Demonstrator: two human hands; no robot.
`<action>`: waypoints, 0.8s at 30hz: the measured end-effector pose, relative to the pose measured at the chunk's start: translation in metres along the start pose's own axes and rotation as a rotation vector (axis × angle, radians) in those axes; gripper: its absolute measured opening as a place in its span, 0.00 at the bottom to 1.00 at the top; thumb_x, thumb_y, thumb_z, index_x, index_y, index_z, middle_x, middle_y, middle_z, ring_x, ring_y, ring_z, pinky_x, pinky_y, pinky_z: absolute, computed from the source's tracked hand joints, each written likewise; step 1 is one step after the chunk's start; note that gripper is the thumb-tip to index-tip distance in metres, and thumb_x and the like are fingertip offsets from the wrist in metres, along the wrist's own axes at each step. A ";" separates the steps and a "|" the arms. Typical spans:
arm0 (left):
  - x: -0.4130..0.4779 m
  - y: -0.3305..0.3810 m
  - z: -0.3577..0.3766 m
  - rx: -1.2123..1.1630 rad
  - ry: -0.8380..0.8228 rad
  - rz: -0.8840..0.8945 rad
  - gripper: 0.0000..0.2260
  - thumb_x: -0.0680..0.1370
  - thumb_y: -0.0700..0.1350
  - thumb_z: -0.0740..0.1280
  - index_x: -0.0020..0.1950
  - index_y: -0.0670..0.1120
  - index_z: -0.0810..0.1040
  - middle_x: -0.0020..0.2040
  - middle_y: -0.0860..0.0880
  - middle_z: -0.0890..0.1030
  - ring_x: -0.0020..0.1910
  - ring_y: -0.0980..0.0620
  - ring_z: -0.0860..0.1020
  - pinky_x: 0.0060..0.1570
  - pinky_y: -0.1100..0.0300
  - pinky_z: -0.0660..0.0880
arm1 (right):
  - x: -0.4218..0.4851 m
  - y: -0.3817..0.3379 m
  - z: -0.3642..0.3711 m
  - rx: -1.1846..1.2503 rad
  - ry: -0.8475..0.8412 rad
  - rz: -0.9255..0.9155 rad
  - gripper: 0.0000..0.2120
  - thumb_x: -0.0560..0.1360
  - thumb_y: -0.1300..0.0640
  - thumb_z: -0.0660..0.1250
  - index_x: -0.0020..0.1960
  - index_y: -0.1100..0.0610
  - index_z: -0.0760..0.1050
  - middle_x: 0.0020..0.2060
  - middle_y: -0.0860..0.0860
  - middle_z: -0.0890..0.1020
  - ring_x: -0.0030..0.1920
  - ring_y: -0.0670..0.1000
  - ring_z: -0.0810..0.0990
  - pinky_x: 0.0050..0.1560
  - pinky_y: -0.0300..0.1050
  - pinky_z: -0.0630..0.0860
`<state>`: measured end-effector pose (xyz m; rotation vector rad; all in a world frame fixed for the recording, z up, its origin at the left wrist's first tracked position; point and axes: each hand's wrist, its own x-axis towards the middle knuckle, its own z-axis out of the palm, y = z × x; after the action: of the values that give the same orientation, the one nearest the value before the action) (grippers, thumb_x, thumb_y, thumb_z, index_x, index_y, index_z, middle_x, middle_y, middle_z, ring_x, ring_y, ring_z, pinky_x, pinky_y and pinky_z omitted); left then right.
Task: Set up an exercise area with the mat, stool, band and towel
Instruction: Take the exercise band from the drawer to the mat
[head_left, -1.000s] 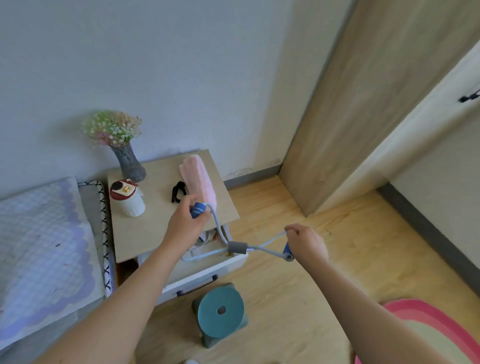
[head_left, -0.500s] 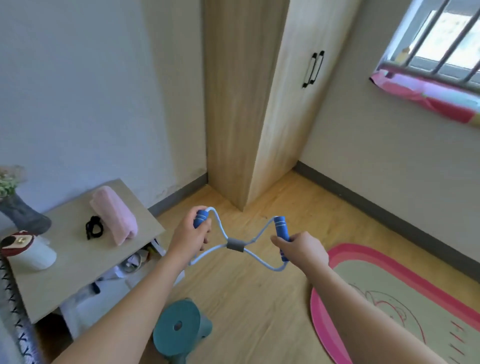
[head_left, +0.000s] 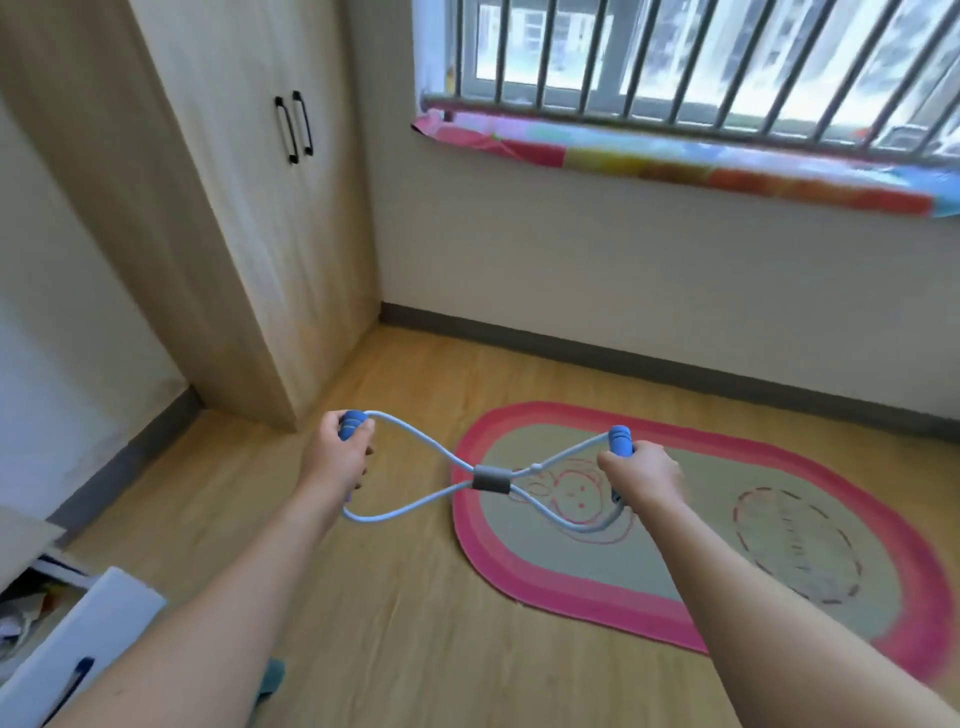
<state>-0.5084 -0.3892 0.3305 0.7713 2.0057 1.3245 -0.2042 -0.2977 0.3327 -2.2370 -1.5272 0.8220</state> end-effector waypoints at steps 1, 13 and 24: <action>-0.006 0.004 0.021 0.010 -0.019 0.004 0.07 0.79 0.47 0.64 0.55 0.46 0.71 0.36 0.49 0.75 0.28 0.49 0.69 0.29 0.60 0.67 | 0.007 0.021 -0.017 -0.016 0.041 0.022 0.08 0.68 0.51 0.62 0.44 0.54 0.75 0.34 0.52 0.81 0.37 0.54 0.80 0.40 0.45 0.77; -0.055 0.039 0.230 0.143 -0.361 0.053 0.08 0.79 0.46 0.64 0.55 0.44 0.70 0.36 0.46 0.75 0.29 0.49 0.70 0.28 0.60 0.69 | 0.055 0.214 -0.139 -0.103 0.227 0.373 0.09 0.72 0.50 0.63 0.47 0.55 0.77 0.39 0.53 0.80 0.41 0.57 0.78 0.37 0.43 0.69; -0.073 0.042 0.430 0.151 -0.485 -0.166 0.10 0.78 0.48 0.62 0.55 0.45 0.68 0.40 0.44 0.77 0.35 0.45 0.75 0.31 0.56 0.72 | 0.137 0.289 -0.198 -0.160 0.249 0.544 0.13 0.76 0.55 0.55 0.58 0.56 0.67 0.50 0.56 0.82 0.53 0.60 0.80 0.49 0.48 0.71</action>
<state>-0.1329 -0.1804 0.2467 0.8762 1.7420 0.8031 0.1684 -0.2696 0.2920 -2.8021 -0.9067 0.5316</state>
